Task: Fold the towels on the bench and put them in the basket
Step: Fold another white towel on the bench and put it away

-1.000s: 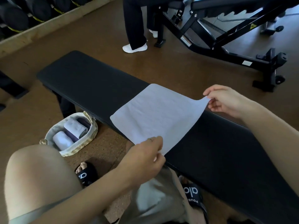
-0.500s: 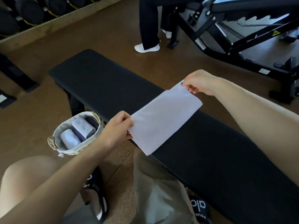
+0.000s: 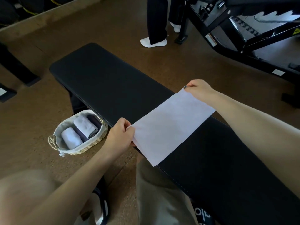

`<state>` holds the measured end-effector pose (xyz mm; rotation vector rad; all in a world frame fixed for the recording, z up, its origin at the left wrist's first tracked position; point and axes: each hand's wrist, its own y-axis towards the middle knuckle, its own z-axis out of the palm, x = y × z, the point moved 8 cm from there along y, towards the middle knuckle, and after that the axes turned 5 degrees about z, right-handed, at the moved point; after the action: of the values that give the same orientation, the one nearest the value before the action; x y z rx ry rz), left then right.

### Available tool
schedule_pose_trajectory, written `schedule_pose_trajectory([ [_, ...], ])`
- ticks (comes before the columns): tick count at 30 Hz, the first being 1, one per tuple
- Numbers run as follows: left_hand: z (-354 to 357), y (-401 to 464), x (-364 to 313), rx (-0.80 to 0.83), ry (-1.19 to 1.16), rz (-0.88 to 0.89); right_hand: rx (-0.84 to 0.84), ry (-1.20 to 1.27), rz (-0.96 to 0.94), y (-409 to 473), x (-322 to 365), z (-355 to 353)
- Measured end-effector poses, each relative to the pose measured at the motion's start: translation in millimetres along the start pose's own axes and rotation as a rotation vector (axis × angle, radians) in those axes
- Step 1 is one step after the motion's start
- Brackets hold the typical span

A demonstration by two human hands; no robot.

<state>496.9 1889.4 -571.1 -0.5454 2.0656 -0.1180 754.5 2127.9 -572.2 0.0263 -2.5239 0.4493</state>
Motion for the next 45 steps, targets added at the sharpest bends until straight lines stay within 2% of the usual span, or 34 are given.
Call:
schedule_pose_trajectory([
  [5, 0.1, 1.5, 1.9, -0.011, 0.079, 0.009, 0.079, -0.004, -0.039, 1.0, 3.5, 4.0],
  [11, -1.3, 1.2, 1.8, -0.035, 0.121, 0.049, 0.165, -0.063, 0.029, 4.4, -6.0, 18.3],
  [21, -5.3, 3.5, 4.8, -0.068, 0.239, 0.1, 0.121, 0.053, 0.122, 6.9, -15.3, 22.5],
  [27, -8.0, 4.7, -9.6, -0.082, 0.603, 0.213, 0.1, 0.098, 0.176, 6.3, -16.9, 22.8],
  [31, -7.1, 14.4, -13.4, -0.029, 0.611, 0.277, 0.12, 0.162, 0.243, 5.0, -16.7, 22.5],
  [38, -1.7, 15.5, -16.2, 0.044, 0.62, 0.253, -0.049, 0.164, 0.051, 5.5, 6.9, 8.6],
  [45, -5.5, 12.0, -6.0, 0.167, 0.561, 0.168, -0.116, 0.109, -0.27, 0.2, 53.7, 5.7],
])
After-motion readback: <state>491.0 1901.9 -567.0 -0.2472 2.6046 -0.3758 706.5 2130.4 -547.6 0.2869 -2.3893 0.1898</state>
